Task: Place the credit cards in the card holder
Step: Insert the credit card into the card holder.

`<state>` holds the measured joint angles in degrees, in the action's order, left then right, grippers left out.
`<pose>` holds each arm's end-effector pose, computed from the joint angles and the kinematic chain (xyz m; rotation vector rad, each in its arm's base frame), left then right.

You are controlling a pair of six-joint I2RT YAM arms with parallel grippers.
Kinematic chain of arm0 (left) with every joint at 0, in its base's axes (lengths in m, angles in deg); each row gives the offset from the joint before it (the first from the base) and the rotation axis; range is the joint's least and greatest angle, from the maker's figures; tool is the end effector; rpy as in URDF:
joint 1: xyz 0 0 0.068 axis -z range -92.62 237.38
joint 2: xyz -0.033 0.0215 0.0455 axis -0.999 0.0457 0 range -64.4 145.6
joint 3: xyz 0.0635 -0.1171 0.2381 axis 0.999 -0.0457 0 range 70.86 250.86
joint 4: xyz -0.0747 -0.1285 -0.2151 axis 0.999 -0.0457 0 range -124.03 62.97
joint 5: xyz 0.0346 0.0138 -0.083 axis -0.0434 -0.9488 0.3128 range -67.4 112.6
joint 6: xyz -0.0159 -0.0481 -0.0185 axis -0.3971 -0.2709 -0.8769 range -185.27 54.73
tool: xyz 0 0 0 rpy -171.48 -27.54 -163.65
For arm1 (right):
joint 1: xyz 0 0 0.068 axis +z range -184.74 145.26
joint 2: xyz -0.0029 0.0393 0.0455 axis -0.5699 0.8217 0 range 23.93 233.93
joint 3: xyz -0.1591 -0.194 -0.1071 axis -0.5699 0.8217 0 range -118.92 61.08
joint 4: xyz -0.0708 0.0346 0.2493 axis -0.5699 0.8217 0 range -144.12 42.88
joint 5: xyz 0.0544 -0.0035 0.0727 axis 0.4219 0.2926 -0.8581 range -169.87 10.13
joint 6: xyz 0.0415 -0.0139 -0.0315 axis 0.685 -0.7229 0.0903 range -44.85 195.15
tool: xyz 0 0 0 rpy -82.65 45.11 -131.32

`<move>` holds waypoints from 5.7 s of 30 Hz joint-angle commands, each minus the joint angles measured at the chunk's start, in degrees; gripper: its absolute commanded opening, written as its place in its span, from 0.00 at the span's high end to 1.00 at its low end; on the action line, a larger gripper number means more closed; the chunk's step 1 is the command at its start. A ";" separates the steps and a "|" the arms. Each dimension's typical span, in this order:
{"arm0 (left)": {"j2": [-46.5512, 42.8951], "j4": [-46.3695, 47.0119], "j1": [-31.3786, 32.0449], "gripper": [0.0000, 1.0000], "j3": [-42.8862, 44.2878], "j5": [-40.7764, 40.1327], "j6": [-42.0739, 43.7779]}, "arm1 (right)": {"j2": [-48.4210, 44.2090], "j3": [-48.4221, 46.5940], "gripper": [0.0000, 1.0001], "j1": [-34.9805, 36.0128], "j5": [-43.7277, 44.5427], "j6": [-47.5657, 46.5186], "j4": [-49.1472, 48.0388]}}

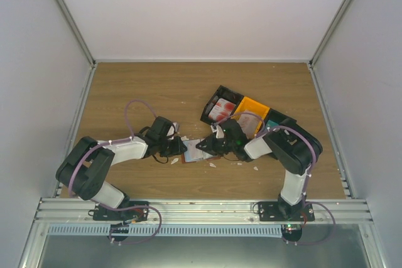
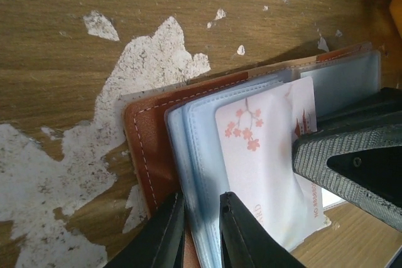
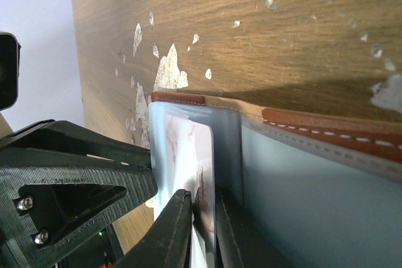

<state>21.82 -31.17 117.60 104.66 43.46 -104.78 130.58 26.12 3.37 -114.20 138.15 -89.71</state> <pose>0.2172 -0.1411 0.1299 -0.0708 2.7352 -0.8818 0.2339 0.2092 0.0918 0.1589 2.5860 1.5073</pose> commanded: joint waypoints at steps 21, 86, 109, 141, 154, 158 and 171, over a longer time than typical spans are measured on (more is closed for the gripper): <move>4.00 -0.42 1.16 0.82 -0.99 6.01 0.04 | -4.45 -9.40 0.62 6.35 12.48 -10.73 28.56; 1.53 -2.43 -0.86 0.72 6.83 1.02 2.78 | -5.22 -18.82 0.99 10.06 27.72 -20.68 56.12; 2.38 3.99 -0.90 0.63 3.85 10.62 0.95 | -5.18 -16.31 0.99 9.99 26.65 -19.02 52.86; 5.73 -10.23 -1.35 1.00 11.60 4.41 9.41 | -19.53 -14.48 0.73 9.40 32.86 -16.62 53.25; 4.60 -20.36 -3.95 0.94 14.83 2.82 12.24 | -19.28 -15.45 0.73 9.37 34.24 -14.52 51.87; 4.95 -14.33 -3.96 0.73 13.38 12.77 12.14 | -19.67 -15.43 0.73 9.19 35.41 -14.33 52.01; 7.77 -6.81 -2.71 0.55 14.26 23.51 11.31 | -23.39 -13.20 0.73 7.68 37.86 -13.16 52.61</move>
<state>27.79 -42.56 113.97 118.47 62.96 -93.13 109.75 11.65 11.96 -79.32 123.79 -37.21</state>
